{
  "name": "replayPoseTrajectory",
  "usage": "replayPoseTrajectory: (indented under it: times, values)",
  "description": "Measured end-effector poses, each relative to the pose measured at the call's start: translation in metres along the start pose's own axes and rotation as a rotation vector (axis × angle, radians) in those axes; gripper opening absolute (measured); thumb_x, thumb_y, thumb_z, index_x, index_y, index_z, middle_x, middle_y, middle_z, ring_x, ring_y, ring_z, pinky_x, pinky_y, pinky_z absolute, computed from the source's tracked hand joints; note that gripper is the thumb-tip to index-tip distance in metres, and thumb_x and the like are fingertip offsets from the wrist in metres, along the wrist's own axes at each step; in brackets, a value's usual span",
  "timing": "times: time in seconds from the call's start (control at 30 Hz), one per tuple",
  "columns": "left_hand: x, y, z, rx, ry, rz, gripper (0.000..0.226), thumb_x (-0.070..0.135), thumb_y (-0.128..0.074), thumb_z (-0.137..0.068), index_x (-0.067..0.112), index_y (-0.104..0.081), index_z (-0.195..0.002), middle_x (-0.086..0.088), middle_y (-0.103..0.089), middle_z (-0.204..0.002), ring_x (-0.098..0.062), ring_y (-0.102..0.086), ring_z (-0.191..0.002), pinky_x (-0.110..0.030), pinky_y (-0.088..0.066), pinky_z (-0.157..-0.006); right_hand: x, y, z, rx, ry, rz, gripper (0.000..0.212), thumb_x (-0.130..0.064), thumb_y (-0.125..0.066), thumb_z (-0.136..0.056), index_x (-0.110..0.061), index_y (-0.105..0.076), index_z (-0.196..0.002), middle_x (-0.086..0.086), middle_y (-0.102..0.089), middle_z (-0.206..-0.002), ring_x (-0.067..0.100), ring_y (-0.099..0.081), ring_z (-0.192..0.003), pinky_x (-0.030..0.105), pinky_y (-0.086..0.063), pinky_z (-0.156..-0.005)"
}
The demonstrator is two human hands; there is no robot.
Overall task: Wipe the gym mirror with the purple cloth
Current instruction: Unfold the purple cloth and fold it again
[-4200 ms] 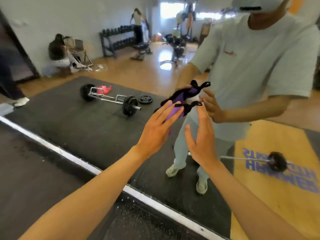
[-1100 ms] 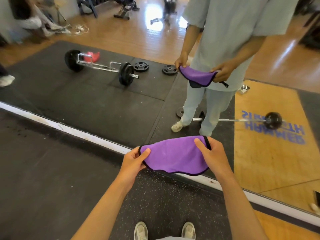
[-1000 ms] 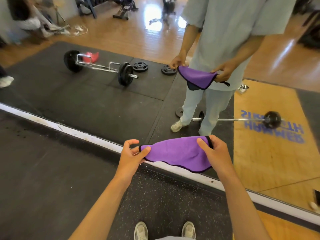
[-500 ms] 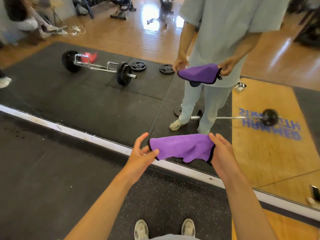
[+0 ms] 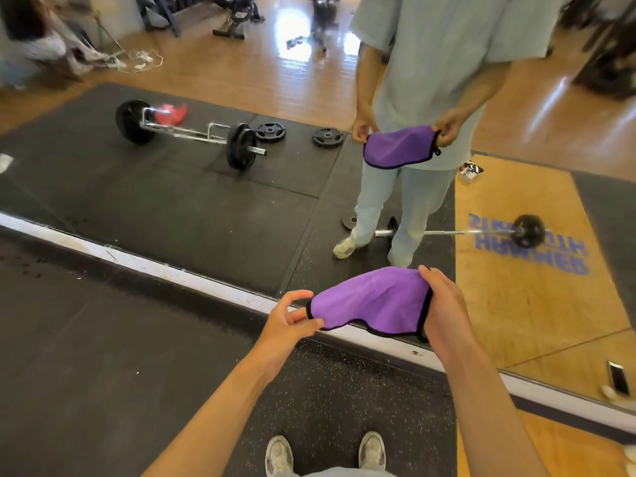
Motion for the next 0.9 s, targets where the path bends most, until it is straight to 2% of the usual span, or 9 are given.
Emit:
replayPoseTrajectory:
  times: [0.17,0.4,0.47,0.57,0.6,0.67,0.77,0.83,0.9]
  values:
    - [0.015,0.016,-0.002,0.082,-0.141,-0.098,0.038,0.01,-0.074,-0.096,0.026,-0.065,-0.129,0.003,-0.081,-0.107,-0.012,-0.075,-0.102,-0.032,-0.058,-0.096,0.003,0.01,0.002,0.061,0.142,0.371,0.037,-0.031,-0.062,-0.103,-0.02,-0.052,-0.069,-0.002,-0.045,-0.072,0.02,-0.043,-0.08,0.037,-0.035,-0.074]
    - [0.022,0.027,-0.014,0.129,-0.409,-0.668,0.038,0.006,-0.085,-0.084,0.027,-0.077,-0.115,0.016,-0.072,-0.106,0.003,-0.066,-0.095,-0.029,-0.062,-0.086,0.006,0.02,-0.001,0.082,0.211,0.552,0.02,-0.022,-0.073,-0.096,-0.011,-0.065,-0.082,0.005,-0.066,-0.08,0.018,-0.06,-0.076,0.028,-0.046,-0.066]
    - [0.028,0.025,-0.013,0.177,-0.532,-0.75,0.031,0.005,-0.083,-0.086,0.025,-0.08,-0.109,0.019,-0.062,-0.1,0.001,-0.06,-0.093,-0.018,-0.056,-0.085,0.011,0.023,-0.005,0.1,0.224,0.652,0.018,-0.017,-0.076,-0.094,-0.009,-0.064,-0.082,0.005,-0.068,-0.079,0.021,-0.064,-0.077,0.026,-0.045,-0.063]
    - [0.043,0.013,-0.009,0.137,-0.645,-0.836,0.023,0.012,-0.079,-0.091,0.031,-0.076,-0.103,0.017,-0.052,-0.115,0.002,-0.043,-0.11,-0.006,-0.038,-0.091,0.024,0.024,-0.01,0.159,0.187,0.863,0.01,-0.014,-0.074,-0.095,-0.012,-0.067,-0.102,0.0,-0.072,-0.098,0.026,-0.069,-0.096,0.028,-0.047,-0.07]
    - [0.048,0.007,-0.008,0.107,-0.658,-0.845,0.02,0.015,-0.076,-0.095,0.033,-0.073,-0.103,0.015,-0.051,-0.128,0.0,-0.04,-0.121,-0.008,-0.034,-0.098,0.028,0.022,-0.01,0.159,0.165,0.954,0.024,-0.013,-0.073,-0.095,-0.015,-0.066,-0.118,0.0,-0.071,-0.112,0.025,-0.068,-0.105,0.03,-0.049,-0.078]
    - [0.059,-0.002,-0.005,0.051,-0.68,-0.843,0.013,0.018,-0.07,-0.1,0.03,-0.07,-0.105,0.013,-0.052,-0.14,-0.003,-0.038,-0.133,-0.018,-0.031,-0.11,0.034,0.016,-0.009,0.046,0.154,1.032,0.058,-0.011,-0.073,-0.095,-0.025,-0.052,-0.147,-0.001,-0.059,-0.144,0.022,-0.059,-0.128,0.035,-0.049,-0.096]
    - [0.078,-0.012,0.002,-0.102,-0.654,-0.794,0.016,0.013,-0.06,-0.105,0.026,-0.067,-0.108,0.017,-0.065,-0.111,-0.003,-0.06,-0.107,-0.02,-0.048,-0.092,0.032,-0.012,-0.002,-0.471,0.176,0.772,0.08,-0.02,-0.081,-0.09,-0.035,-0.04,-0.157,-0.015,-0.054,-0.152,0.006,-0.048,-0.142,0.033,-0.04,-0.116]
    - [0.086,-0.012,0.008,-0.187,-0.613,-0.789,0.02,0.011,-0.053,-0.108,0.025,-0.066,-0.111,0.015,-0.067,-0.102,-0.006,-0.064,-0.098,-0.021,-0.052,-0.084,0.031,-0.031,0.009,-0.68,0.152,0.681,0.083,-0.031,-0.084,-0.087,-0.032,-0.04,-0.157,-0.018,-0.061,-0.145,0.001,-0.053,-0.137,0.031,-0.042,-0.115]
    - [0.091,-0.008,0.012,-0.203,-0.609,-0.834,0.019,0.015,-0.051,-0.109,0.028,-0.064,-0.115,0.014,-0.068,-0.103,-0.007,-0.065,-0.095,-0.028,-0.056,-0.082,0.031,-0.046,0.015,-0.754,0.204,0.675,0.061,-0.027,-0.082,-0.09,-0.023,-0.057,-0.146,-0.012,-0.069,-0.135,0.008,-0.062,-0.129,0.032,-0.049,-0.11]
Point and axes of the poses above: each hand's wrist, its own z-axis away from the middle knuckle, its own y-axis out of the back of the hand, x = y × z, the point moved 2 cm from there along -z, towards the middle knuckle
